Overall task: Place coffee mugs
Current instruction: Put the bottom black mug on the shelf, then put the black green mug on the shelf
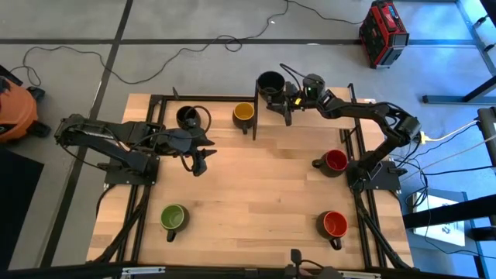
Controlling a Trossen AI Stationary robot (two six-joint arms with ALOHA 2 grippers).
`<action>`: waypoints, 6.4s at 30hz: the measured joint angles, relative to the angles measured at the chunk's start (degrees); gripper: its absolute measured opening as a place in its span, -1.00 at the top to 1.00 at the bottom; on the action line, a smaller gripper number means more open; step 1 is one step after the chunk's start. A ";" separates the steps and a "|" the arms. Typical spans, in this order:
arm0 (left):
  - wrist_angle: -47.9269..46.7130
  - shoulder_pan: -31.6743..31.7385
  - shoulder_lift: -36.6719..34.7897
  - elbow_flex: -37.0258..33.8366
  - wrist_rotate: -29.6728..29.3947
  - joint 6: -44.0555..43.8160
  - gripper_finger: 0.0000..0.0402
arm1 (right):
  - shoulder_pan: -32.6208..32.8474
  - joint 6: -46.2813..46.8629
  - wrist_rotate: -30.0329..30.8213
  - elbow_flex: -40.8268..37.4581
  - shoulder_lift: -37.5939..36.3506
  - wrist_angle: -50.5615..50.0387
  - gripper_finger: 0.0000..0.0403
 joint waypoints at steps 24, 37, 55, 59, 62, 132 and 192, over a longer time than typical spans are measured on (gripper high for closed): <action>0.33 -0.02 0.00 0.00 2.01 0.04 0.36 | -0.04 0.58 5.45 0.00 -6.07 -12.98 0.29; 0.26 -0.02 0.00 -0.02 2.04 0.27 0.36 | 3.33 5.65 8.96 -0.07 -22.46 -28.54 0.29; -1.27 -1.04 1.45 -0.11 10.31 3.01 0.36 | 48.34 27.76 40.87 -0.02 -27.24 -28.15 0.29; -6.15 -4.10 2.84 -0.09 14.50 2.52 0.36 | 55.51 32.55 47.94 -0.02 -23.11 -26.96 0.29; -10.30 -7.64 3.80 -0.09 17.45 0.56 0.36 | 59.62 36.24 51.09 -0.04 -20.74 -26.54 0.29; -25.36 6.12 34.08 20.84 8.68 22.05 0.94 | 66.31 35.09 74.71 -2.91 -16.68 -32.92 0.29; -24.78 8.05 34.99 34.40 10.91 23.60 0.45 | 60.08 27.95 53.20 -11.39 0.43 -4.13 -0.16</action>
